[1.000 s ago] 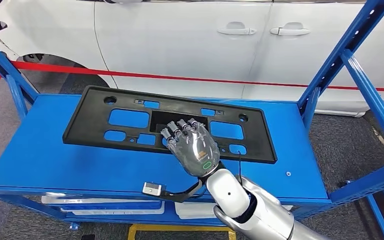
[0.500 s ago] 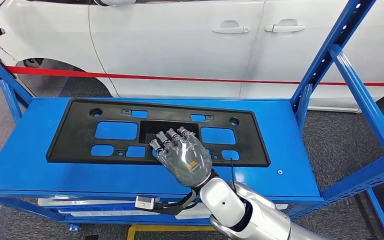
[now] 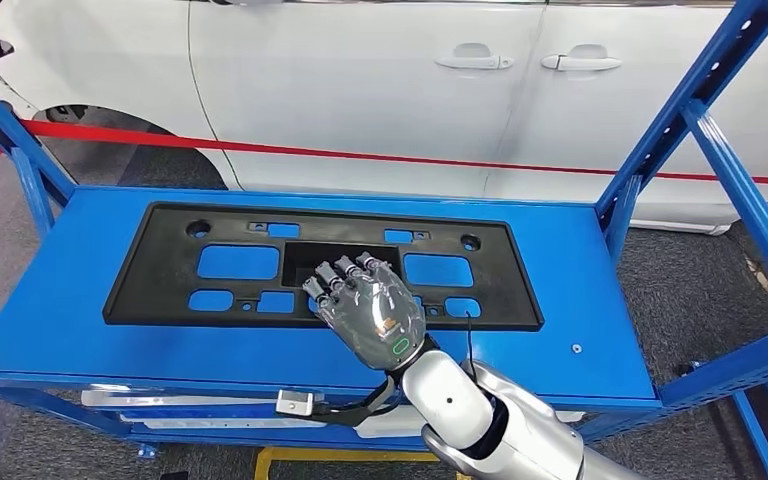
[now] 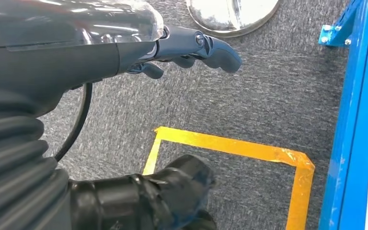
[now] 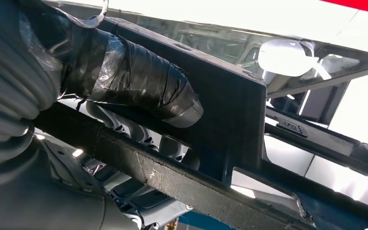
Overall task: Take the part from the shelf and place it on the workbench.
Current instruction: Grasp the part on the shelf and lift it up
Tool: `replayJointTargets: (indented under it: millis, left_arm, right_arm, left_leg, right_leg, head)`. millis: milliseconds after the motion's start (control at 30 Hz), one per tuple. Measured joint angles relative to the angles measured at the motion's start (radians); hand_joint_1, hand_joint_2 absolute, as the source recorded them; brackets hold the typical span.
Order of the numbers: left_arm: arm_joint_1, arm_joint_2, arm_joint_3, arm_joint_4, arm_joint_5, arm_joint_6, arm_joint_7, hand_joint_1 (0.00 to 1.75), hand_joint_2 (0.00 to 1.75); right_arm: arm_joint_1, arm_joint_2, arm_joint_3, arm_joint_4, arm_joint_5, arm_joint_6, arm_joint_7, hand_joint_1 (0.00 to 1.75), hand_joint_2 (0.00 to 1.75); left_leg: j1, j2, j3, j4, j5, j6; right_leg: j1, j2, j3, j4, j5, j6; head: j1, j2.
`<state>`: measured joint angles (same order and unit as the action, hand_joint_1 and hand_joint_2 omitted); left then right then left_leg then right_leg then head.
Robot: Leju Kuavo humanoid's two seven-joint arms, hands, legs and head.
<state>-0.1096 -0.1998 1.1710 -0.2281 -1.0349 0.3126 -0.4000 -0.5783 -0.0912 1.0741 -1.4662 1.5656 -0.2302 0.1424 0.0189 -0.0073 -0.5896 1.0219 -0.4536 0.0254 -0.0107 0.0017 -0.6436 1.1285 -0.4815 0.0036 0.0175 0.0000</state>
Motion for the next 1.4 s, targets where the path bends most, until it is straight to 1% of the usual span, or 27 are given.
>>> replayJointTargets:
  millis: [33, 67, 133, 200, 267, 333, 367, 400, 433, 500, 567, 667, 733, 767, 833, 867, 900, 933, 967, 1033, 1067, 1100, 1200, 1233, 1267, 1367, 1400]
  left_arm:
    - [0.0, -0.001, 0.002, 0.0, 0.0, 0.001, 0.0, 0.0, 1.75]
    - [0.0, -0.001, 0.004, 0.0, 0.0, 0.003, 0.001, 0.0, 1.75]
    - [0.0, -0.002, 0.007, 0.0, 0.0, 0.008, 0.002, 0.0, 1.75]
    - [-0.001, -0.002, 0.009, 0.0, 0.0, 0.012, 0.003, 0.0, 1.75]
    - [-0.001, -0.002, 0.01, 0.0, 0.0, 0.017, 0.005, 0.0, 1.75]
    - [0.0, -0.002, 0.011, 0.0, 0.0, 0.026, 0.01, 0.0, 1.75]
    - [0.0, -0.002, 0.011, 0.0, 0.0, 0.03, 0.012, 0.0, 1.75]
    - [0.0, -0.002, 0.011, 0.0, 0.0, 0.033, 0.013, 0.0, 1.75]
    - [0.0, -0.002, 0.011, 0.0, 0.0, 0.037, 0.014, 0.0, 1.75]
    - [0.0, -0.001, 0.011, 0.0, 0.0, 0.043, 0.014, 0.0, 1.75]
    - [-0.001, -0.001, 0.011, 0.0, 0.0, 0.047, 0.015, 0.0, 1.75]
    - [-0.001, -0.002, 0.012, 0.0, 0.0, 0.048, 0.015, 0.0, 1.75]
    - [-0.001, -0.002, 0.012, 0.0, 0.0, 0.048, 0.015, 0.0, 1.75]
    - [-0.002, -0.002, 0.012, 0.0, 0.0, 0.048, 0.015, 0.0, 1.75]
    - [-0.002, -0.002, 0.012, 0.0, 0.0, 0.049, 0.015, 0.0, 1.75]
    - [-0.002, -0.002, 0.012, 0.0, 0.0, 0.049, 0.015, 0.0, 1.75]
    - [-0.001, -0.002, 0.012, 0.0, 0.0, 0.05, 0.015, 0.0, 1.75]
    - [-0.001, -0.003, 0.012, 0.0, 0.0, 0.051, 0.016, 0.0, 1.75]
    - [0.0, -0.003, 0.012, 0.0, 0.0, 0.051, 0.016, 0.0, 1.75]
    - [-0.001, -0.004, 0.012, 0.0, 0.0, 0.052, 0.017, 0.0, 1.75]
    - [-0.001, -0.005, 0.012, 0.0, 0.0, 0.052, 0.018, 0.0, 1.75]
    - [-0.002, -0.005, 0.012, 0.0, 0.0, 0.054, 0.019, 0.0, 1.75]
    - [-0.001, -0.005, 0.012, 0.0, 0.0, 0.059, 0.02, 0.0, 1.75]
    - [-0.001, -0.005, 0.012, 0.0, 0.0, 0.06, 0.02, 0.0, 1.75]
    - [-0.001, -0.005, 0.012, 0.0, 0.0, 0.061, 0.02, 0.0, 1.75]
    - [0.0, -0.005, 0.012, 0.0, 0.0, 0.061, 0.02, 0.0, 1.75]
    - [0.0, -0.005, 0.012, 0.0, 0.0, 0.062, 0.02, 0.0, 1.75]
  right_arm:
    - [0.0, 0.001, -0.002, 0.0, 0.0, 0.0, 0.0, 1.75, 1.75]
    - [0.0, 0.002, -0.003, 0.0, 0.0, 0.0, 0.0, 1.75, 1.75]
    - [0.001, 0.004, -0.006, 0.0, 0.0, 0.0, -0.002, 1.75, 1.75]
    - [0.002, 0.008, -0.009, 0.0, 0.0, 0.0, -0.004, 1.75, 1.75]
    - [0.001, 0.015, -0.012, 0.0, 0.0, 0.0, -0.004, 1.75, 1.75]
    - [0.002, 0.02, -0.013, 0.001, 0.0, 0.001, -0.006, 1.75, 1.75]
    - [0.003, 0.021, -0.013, 0.003, 0.0, 0.001, -0.007, 1.75, 1.75]
    - [0.003, 0.023, -0.013, 0.005, 0.0, 0.002, -0.008, 1.75, 1.75]
    - [0.003, 0.024, -0.014, 0.007, 0.0, 0.002, -0.008, 1.75, 1.75]
    - [0.003, 0.03, -0.016, 0.008, 0.0, 0.002, -0.008, 1.75, 1.75]
    - [0.003, 0.034, -0.02, 0.009, 0.0, 0.003, -0.008, 1.75, 1.75]
    - [0.002, 0.037, -0.023, 0.011, 0.0, 0.003, -0.008, 1.75, 1.75]
    - [0.002, 0.037, -0.025, 0.011, 0.0, 0.003, -0.008, 1.75, 1.75]
    - [0.002, 0.037, -0.027, 0.011, 0.0, 0.003, -0.008, 1.75, 1.75]
    - [0.002, 0.037, -0.028, 0.013, 0.0, 0.003, -0.009, 1.75, 1.75]
    - [0.003, 0.037, -0.028, 0.015, 0.0, 0.004, -0.01, 1.75, 1.75]
    - [0.004, 0.037, -0.028, 0.017, 0.0, 0.004, -0.011, 1.75, 1.75]
    - [0.004, 0.037, -0.028, 0.018, 0.0, 0.005, -0.012, 1.75, 1.75]
    - [0.003, 0.037, -0.029, 0.019, 0.0, 0.006, -0.012, 1.75, 1.75]
    - [0.001, 0.037, -0.03, 0.02, 0.0, 0.006, -0.014, 1.75, 1.75]
    - [0.0, 0.037, -0.031, 0.02, 0.0, 0.006, -0.014, 1.75, 1.75]
    - [-0.001, 0.037, -0.032, 0.02, 0.0, 0.006, -0.014, 1.75, 1.75]
    - [-0.002, 0.037, -0.036, 0.021, -0.001, 0.009, -0.015, 1.75, 1.75]
    - [-0.003, 0.037, -0.037, 0.021, -0.001, 0.01, -0.015, 1.75, 1.75]
    - [-0.004, 0.037, -0.037, 0.021, -0.001, 0.012, -0.015, 1.75, 1.75]
    - [-0.005, 0.037, -0.038, 0.024, -0.001, 0.015, -0.016, 1.75, 1.75]
    - [-0.005, 0.037, -0.038, 0.026, -0.001, 0.015, -0.016, 1.75, 1.75]
  left_leg:
    - [-0.002, 0.0, -0.001, 0.001, -0.001, -0.005]
    - [-0.003, 0.0, -0.002, 0.002, -0.002, -0.01]
    - [-0.004, 0.0, -0.004, 0.0, 0.0, -0.021]
    - [-0.002, 0.001, -0.009, 0.014, -0.012, -0.031]
    - [0.0, 0.002, -0.044, 0.093, -0.061, -0.039]
    - [0.0, 0.002, -0.104, 0.224, -0.119, -0.044]
    - [0.001, 0.002, -0.126, 0.27, -0.131, -0.046]
    - [0.001, 0.002, -0.132, 0.28, -0.124, -0.047]
    - [0.001, 0.002, -0.119, 0.252, -0.1, -0.046]
    - [0.0, 0.002, -0.056, 0.121, -0.034, -0.041]
    - [-0.003, 0.001, -0.011, 0.023, -0.002, -0.033]
    - [-0.005, 0.0, -0.006, 0.004, 0.003, -0.019]
    - [-0.001, 0.002, -0.006, -0.004, 0.011, -0.006]
    - [0.002, 0.003, -0.006, -0.008, 0.014, 0.0]
    - [0.001, 0.004, -0.01, -0.008, 0.017, 0.005]
    - [0.001, 0.004, -0.013, -0.006, 0.018, 0.006]
    - [0.001, 0.005, -0.015, -0.005, 0.019, 0.006]
    - [0.0, 0.004, -0.016, -0.003, 0.019, 0.006]
    - [0.0, 0.004, -0.017, -0.001, 0.02, 0.006]
    - [-0.001, 0.003, -0.018, 0.002, 0.021, 0.001]
    - [-0.003, 0.002, -0.02, 0.003, 0.022, -0.004]
    - [-0.005, 0.002, -0.022, 0.004, 0.024, -0.01]
    - [-0.005, 0.002, -0.026, 0.005, 0.027, -0.027]
    - [-0.003, 0.002, -0.032, 0.016, 0.016, -0.032]
    - [-0.002, 0.003, -0.044, 0.045, -0.008, -0.037]
    - [0.001, 0.003, -0.115, 0.227, -0.113, -0.047]
    - [0.001, 0.003, -0.131, 0.275, -0.13, -0.049]
  right_leg:
    - [0.002, 0.0, 0.024, -0.051, 0.016, -0.004]
    - [0.005, 0.001, 0.036, -0.078, 0.021, -0.007]
    - [0.007, 0.003, 0.036, -0.086, 0.019, -0.012]
    - [0.003, 0.003, 0.039, -0.093, 0.023, -0.022]
    - [-0.001, 0.0, 0.043, -0.099, 0.025, -0.033]
    - [0.001, -0.001, 0.043, -0.098, 0.024, -0.037]
    - [0.002, -0.001, 0.044, -0.097, 0.024, -0.038]
    - [0.002, -0.001, 0.044, -0.096, 0.024, -0.038]
    - [0.002, 0.0, 0.044, -0.095, 0.023, -0.038]
    - [0.003, 0.002, 0.045, -0.091, 0.021, -0.036]
    - [0.006, 0.003, 0.042, -0.086, 0.019, -0.031]
    - [0.007, 0.003, 0.038, -0.087, 0.022, -0.017]
    - [0.007, 0.003, 0.029, -0.064, 0.001, -0.007]
    - [0.006, 0.002, 0.012, -0.024, -0.027, -0.003]
    - [0.004, 0.001, -0.039, 0.1, -0.095, 0.002]
    - [0.003, 0.001, -0.062, 0.156, -0.117, 0.004]
    - [0.003, 0.001, -0.07, 0.181, -0.119, 0.005]
    - [0.002, 0.001, -0.059, 0.168, -0.103, 0.004]
    - [0.002, 0.001, -0.031, 0.12, -0.074, 0.002]
    - [0.004, 0.001, 0.042, -0.015, -0.022, -0.005]
    - [0.005, 0.002, 0.063, -0.06, -0.01, -0.008]
    - [0.008, 0.002, 0.073, -0.084, -0.006, -0.011]
    - [0.007, 0.003, 0.069, -0.091, 0.002, -0.024]
    - [0.005, 0.002, 0.068, -0.094, 0.007, -0.03]
    - [0.003, 0.0, 0.066, -0.097, 0.011, -0.036]
    - [0.005, -0.004, 0.055, -0.097, 0.02, -0.045]
    - [0.006, -0.005, 0.051, -0.096, 0.022, -0.046]
  head:
    - [0.0, 0.0]
    - [0.0, 0.0]
    - [-0.001, 0.0]
    - [-0.001, 0.0]
    - [-0.002, 0.0]
    - [-0.002, 0.0]
    - [-0.002, 0.0]
    - [-0.002, 0.0]
    - [-0.002, 0.0]
    - [-0.002, 0.0]
    - [-0.002, 0.0]
    - [-0.001, 0.0]
    - [-0.001, 0.0]
    - [0.0, 0.0]
    - [0.0, 0.0]
    - [0.0, 0.0]
    - [0.0, 0.0]
    - [0.0, 0.0]
    - [0.0, 0.0]
    - [0.0, 0.0]
    - [0.0, 0.0]
    - [-0.001, 0.0]
    - [-0.001, 0.0]
    - [-0.001, 0.0]
    - [-0.002, 0.0]
    - [-0.002, 0.0]
    - [-0.002, 0.0]
